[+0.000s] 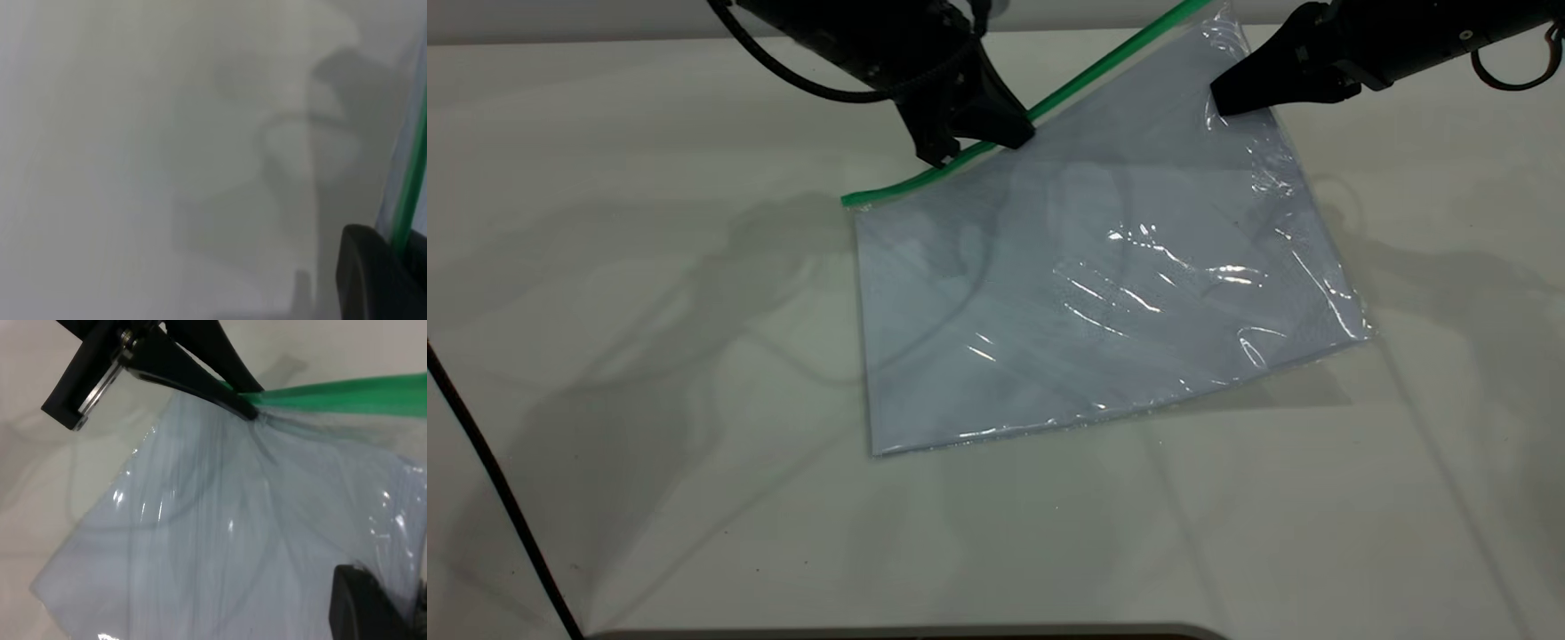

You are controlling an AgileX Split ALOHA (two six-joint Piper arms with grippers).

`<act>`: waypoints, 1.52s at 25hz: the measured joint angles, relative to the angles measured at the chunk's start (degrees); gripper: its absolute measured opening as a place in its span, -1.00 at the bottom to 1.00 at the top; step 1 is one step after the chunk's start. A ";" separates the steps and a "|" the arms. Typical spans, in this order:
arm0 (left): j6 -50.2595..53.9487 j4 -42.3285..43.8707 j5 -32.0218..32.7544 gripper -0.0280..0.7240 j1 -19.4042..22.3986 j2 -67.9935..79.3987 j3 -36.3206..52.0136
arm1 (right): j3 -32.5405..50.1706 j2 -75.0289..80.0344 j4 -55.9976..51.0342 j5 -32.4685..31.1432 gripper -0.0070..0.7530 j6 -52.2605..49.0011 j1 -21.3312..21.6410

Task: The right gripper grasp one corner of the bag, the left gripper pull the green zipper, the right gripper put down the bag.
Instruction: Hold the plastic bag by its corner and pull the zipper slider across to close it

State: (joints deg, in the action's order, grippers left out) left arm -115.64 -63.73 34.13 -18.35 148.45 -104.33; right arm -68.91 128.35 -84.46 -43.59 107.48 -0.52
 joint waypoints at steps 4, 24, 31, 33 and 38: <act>0.60 0.05 0.90 -0.82 1.29 0.30 0.00 | 0.00 0.00 -0.52 -0.12 -0.89 0.00 0.00; 15.52 16.36 3.38 -0.81 8.13 0.73 0.00 | 0.00 0.00 -3.67 3.85 -0.89 -0.32 0.00; 20.21 20.12 3.97 -0.79 9.51 0.78 0.00 | 0.00 0.00 -3.85 4.13 -0.89 -0.34 0.00; 20.63 20.12 4.05 -0.76 9.57 0.78 0.00 | 0.00 0.00 -3.85 4.13 -0.89 -0.34 0.00; 20.89 21.52 3.11 -0.45 9.57 0.84 0.00 | 0.00 0.00 -3.54 6.04 -0.89 -0.39 0.55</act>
State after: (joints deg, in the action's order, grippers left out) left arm -94.75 -42.21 37.24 -8.78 149.29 -104.33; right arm -68.91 128.35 -88.00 -37.55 107.09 0.02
